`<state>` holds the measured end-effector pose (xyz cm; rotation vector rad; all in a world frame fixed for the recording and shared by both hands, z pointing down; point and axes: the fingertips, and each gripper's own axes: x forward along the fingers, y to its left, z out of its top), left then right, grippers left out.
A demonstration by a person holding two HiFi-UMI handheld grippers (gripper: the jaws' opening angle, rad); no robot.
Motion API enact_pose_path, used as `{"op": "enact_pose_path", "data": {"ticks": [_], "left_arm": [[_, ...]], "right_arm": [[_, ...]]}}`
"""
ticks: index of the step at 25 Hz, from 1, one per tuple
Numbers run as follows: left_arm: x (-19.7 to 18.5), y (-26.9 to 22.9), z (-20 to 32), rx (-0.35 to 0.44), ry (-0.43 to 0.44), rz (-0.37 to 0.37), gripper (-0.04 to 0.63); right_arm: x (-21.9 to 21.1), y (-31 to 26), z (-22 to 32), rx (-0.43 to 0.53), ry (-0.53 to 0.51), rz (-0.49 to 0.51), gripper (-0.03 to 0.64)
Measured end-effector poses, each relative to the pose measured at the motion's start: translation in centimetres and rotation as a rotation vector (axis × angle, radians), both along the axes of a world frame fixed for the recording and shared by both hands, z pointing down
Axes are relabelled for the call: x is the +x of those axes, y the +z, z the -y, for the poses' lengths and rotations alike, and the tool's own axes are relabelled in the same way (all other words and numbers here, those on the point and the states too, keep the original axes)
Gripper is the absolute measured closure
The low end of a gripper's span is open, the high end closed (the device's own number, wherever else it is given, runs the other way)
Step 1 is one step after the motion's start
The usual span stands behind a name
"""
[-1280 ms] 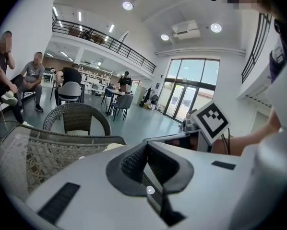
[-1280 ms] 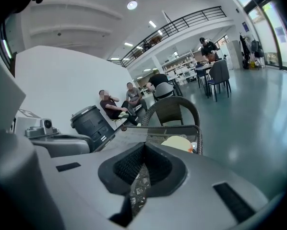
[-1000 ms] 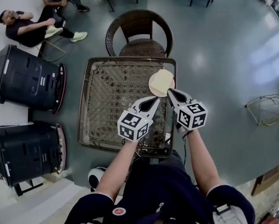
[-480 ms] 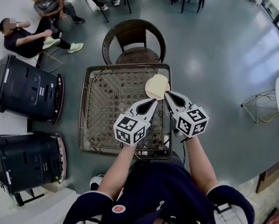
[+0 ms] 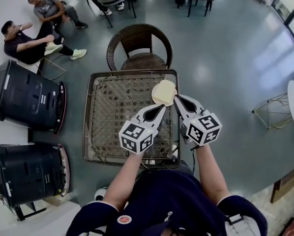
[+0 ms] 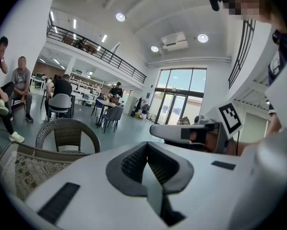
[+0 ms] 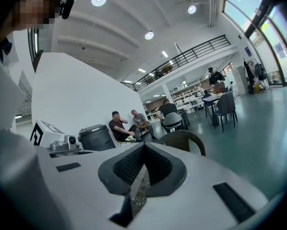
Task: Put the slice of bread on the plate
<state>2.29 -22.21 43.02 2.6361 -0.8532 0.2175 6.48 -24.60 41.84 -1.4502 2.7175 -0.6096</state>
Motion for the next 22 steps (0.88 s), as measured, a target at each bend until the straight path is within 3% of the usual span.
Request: {"op": "enact_pose_path", "data": {"ticks": [22], "left_arm": [[-0.2,-0.8,-0.4,0.016,0.014,0.0,0.589]], "right_arm": [[-0.3,-1.2,-0.3,0.029,0.003,-0.009,0.611]]}}
